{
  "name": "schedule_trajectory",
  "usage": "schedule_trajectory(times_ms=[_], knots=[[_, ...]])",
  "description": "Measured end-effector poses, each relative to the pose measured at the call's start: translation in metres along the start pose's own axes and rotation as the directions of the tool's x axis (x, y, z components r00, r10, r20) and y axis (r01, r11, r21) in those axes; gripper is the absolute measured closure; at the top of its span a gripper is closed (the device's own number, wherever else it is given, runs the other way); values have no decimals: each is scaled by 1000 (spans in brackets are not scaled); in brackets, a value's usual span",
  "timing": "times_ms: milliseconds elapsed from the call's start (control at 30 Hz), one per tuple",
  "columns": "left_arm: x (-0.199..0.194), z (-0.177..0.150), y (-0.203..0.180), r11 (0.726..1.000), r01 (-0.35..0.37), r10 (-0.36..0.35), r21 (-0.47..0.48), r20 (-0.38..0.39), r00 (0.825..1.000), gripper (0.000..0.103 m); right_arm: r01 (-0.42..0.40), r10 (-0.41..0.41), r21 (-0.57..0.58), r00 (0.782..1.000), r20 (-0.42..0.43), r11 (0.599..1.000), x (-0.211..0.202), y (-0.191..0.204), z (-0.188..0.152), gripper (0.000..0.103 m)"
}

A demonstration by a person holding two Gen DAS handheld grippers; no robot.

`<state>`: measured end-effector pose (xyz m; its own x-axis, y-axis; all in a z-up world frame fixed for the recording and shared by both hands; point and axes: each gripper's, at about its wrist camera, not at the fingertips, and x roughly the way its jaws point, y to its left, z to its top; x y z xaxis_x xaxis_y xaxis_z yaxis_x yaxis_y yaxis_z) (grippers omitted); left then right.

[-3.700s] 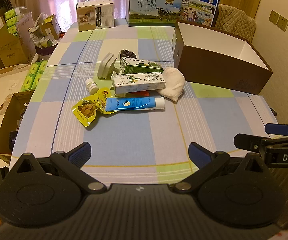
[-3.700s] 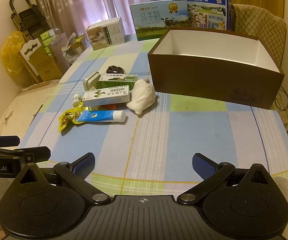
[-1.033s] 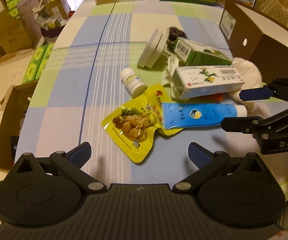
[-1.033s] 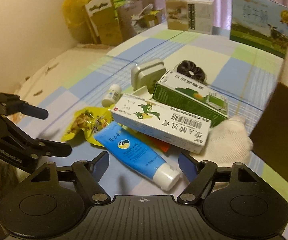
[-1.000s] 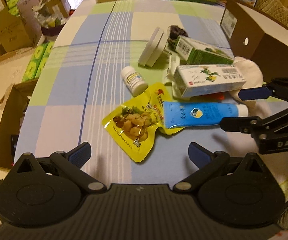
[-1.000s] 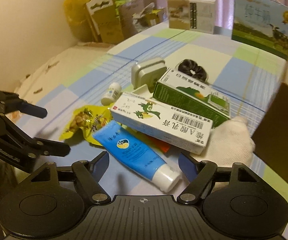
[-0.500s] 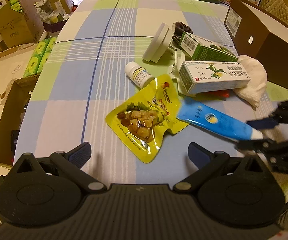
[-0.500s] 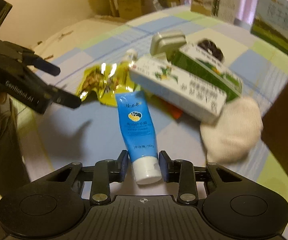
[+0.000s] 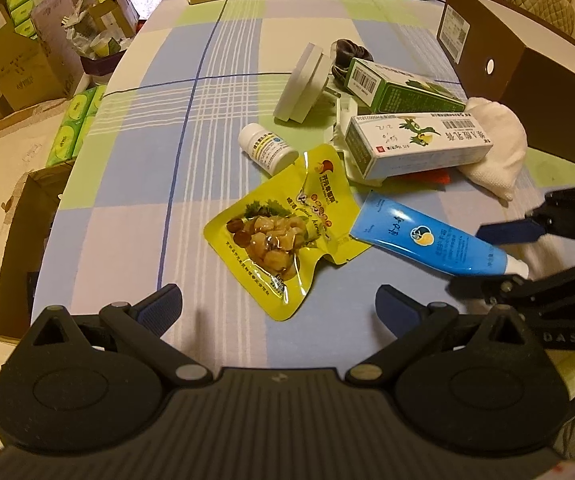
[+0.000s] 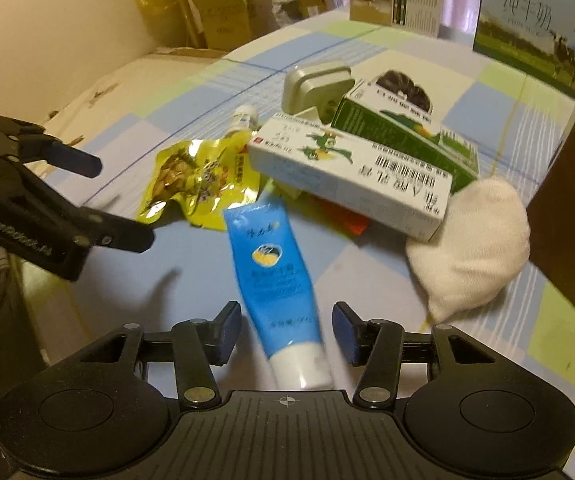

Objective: Organize objects
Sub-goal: 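Grasp the blue-and-white tube with the right tool and lift it, then grasp the yellow snack pouch with the left tool while the right tool holds the tube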

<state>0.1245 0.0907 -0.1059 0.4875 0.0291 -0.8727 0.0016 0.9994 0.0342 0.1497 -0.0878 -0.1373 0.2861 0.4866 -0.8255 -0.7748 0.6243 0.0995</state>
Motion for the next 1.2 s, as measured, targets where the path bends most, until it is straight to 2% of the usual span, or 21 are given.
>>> schedule_trajectory(times_ms=[33,167,300,467,600,700,833,1067,1200], knots=[[0,0,0,1000,-2,2,1,-1,1000,1,5,-5,-7,1000,6,1000,0,0,-1,55],[1,1,0,1000,-4,4,-2,-2,1000,1,20,-19,-67,1000,18,998,-1,7,-5,69],[0,1,3,1000,-4,4,-9,0,1000,1,14,-13,-103,1000,18,995,-10,12,-11,71],[-4,5,9,1000,-18,18,5,15,1000,1,-4,21,-156,994,106,988,-42,18,-8,71],[-3,13,11,999,-12,9,53,45,999,1,0,16,-88,983,185,996,-67,11,-9,71],[5,21,8,991,-5,-3,136,55,998,1,18,-11,-30,972,236,999,-85,3,-11,71],[21,30,10,975,63,-75,215,50,996,1,46,-63,68,955,288,997,-107,-15,-15,71],[47,39,21,951,211,-222,227,27,975,1,59,-136,239,938,320,969,-124,-51,-20,71],[54,39,19,938,240,-252,251,16,968,1,55,-153,305,939,309,951,-125,-65,-25,71]])
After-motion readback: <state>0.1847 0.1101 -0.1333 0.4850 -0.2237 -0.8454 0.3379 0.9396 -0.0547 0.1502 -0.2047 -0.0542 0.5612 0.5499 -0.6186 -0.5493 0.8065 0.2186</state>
